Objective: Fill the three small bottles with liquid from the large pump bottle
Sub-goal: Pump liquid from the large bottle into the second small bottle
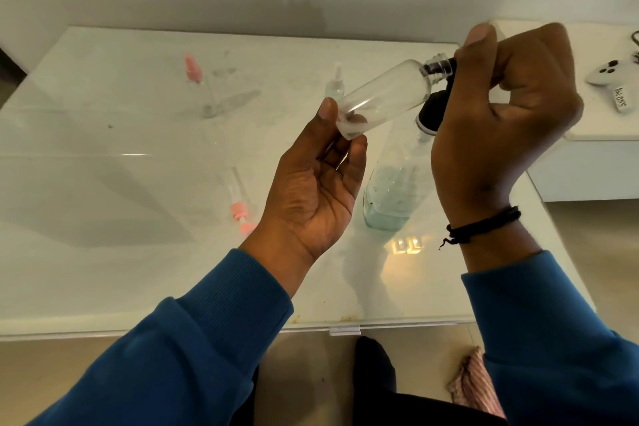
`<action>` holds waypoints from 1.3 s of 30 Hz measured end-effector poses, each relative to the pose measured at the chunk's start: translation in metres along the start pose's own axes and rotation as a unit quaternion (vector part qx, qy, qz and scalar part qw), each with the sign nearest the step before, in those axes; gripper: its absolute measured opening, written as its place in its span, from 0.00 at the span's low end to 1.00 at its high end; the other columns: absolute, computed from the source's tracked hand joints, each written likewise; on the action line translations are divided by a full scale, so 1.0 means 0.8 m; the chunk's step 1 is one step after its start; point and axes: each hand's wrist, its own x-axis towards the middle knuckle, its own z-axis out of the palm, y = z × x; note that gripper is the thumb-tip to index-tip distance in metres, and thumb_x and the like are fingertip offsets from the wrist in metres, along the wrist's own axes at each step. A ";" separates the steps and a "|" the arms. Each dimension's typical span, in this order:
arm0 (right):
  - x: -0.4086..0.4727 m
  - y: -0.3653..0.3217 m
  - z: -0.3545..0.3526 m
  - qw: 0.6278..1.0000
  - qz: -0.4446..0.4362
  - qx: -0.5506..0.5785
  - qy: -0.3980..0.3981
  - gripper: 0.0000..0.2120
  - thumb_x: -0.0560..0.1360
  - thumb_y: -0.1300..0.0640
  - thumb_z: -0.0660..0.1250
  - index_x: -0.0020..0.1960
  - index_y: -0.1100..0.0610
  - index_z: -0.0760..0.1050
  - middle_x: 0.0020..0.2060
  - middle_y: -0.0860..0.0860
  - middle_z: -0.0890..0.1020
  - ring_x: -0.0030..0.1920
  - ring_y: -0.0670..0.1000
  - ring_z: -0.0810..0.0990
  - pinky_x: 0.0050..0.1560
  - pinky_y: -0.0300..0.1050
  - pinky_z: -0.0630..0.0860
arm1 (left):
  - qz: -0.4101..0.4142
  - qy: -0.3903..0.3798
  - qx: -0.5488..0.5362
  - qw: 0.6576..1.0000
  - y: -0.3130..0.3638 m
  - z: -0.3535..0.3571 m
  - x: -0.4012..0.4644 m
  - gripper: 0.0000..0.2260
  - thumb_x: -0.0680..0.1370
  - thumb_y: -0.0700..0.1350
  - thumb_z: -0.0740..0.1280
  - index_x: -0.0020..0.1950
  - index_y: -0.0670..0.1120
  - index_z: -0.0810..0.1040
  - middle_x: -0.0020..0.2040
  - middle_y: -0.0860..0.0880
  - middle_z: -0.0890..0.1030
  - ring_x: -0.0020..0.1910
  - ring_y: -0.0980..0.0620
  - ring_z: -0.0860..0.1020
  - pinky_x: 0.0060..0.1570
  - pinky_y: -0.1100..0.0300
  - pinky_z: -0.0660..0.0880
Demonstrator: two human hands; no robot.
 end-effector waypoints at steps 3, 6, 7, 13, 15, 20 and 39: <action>-0.010 -0.002 0.000 1.000 0.010 0.025 -0.009 0.20 0.80 0.65 0.66 0.30 0.66 0.72 0.28 0.61 0.73 0.37 0.39 0.66 0.40 0.32 0.64 | 0.000 0.000 -0.005 1.000 0.001 -0.001 -0.001 0.27 0.68 0.46 0.75 0.66 0.40 0.78 0.52 0.44 0.84 0.42 0.52 0.82 0.35 0.63 0.81; -0.007 -0.001 0.000 0.999 0.017 0.027 -0.009 0.20 0.80 0.65 0.66 0.30 0.67 0.72 0.28 0.62 0.73 0.35 0.42 0.67 0.39 0.33 0.65 | 0.003 0.001 0.001 1.000 0.001 0.001 -0.002 0.27 0.66 0.46 0.75 0.63 0.41 0.79 0.50 0.44 0.84 0.41 0.52 0.82 0.35 0.64 0.80; -0.003 -0.001 0.000 1.000 0.014 0.024 -0.007 0.20 0.80 0.65 0.66 0.30 0.67 0.73 0.28 0.61 0.74 0.34 0.45 0.67 0.38 0.33 0.65 | 0.003 0.000 0.002 1.000 0.000 0.001 -0.001 0.26 0.66 0.46 0.75 0.63 0.41 0.79 0.50 0.44 0.84 0.41 0.52 0.82 0.35 0.64 0.80; -0.008 -0.002 0.000 1.000 0.011 0.022 -0.004 0.19 0.80 0.66 0.66 0.30 0.66 0.73 0.28 0.61 0.73 0.35 0.43 0.66 0.39 0.33 0.65 | 0.000 -0.001 -0.003 1.000 0.000 -0.001 0.000 0.28 0.67 0.46 0.75 0.66 0.41 0.78 0.52 0.44 0.84 0.42 0.52 0.83 0.35 0.63 0.81; -0.008 -0.001 0.000 1.000 0.016 0.024 -0.007 0.19 0.80 0.66 0.66 0.30 0.66 0.72 0.28 0.61 0.73 0.34 0.47 0.67 0.38 0.34 0.65 | 0.000 0.000 -0.003 1.000 0.000 0.000 -0.001 0.28 0.65 0.46 0.76 0.65 0.41 0.79 0.51 0.44 0.84 0.42 0.52 0.82 0.35 0.64 0.80; 0.002 -0.002 0.004 1.000 0.001 0.020 0.011 0.19 0.79 0.65 0.67 0.30 0.67 0.73 0.27 0.61 0.74 0.33 0.47 0.68 0.37 0.33 0.64 | -0.002 -0.005 -0.001 1.000 0.000 0.001 0.000 0.24 0.68 0.46 0.75 0.62 0.42 0.79 0.49 0.45 0.84 0.42 0.52 0.82 0.35 0.64 0.80; 0.001 -0.005 0.004 0.999 0.016 0.034 0.015 0.18 0.79 0.66 0.67 0.31 0.66 0.73 0.28 0.59 0.72 0.34 0.41 0.66 0.39 0.32 0.64 | 0.004 0.000 0.002 1.000 0.000 0.000 -0.001 0.30 0.68 0.46 0.75 0.68 0.40 0.77 0.53 0.43 0.83 0.43 0.52 0.82 0.36 0.63 0.81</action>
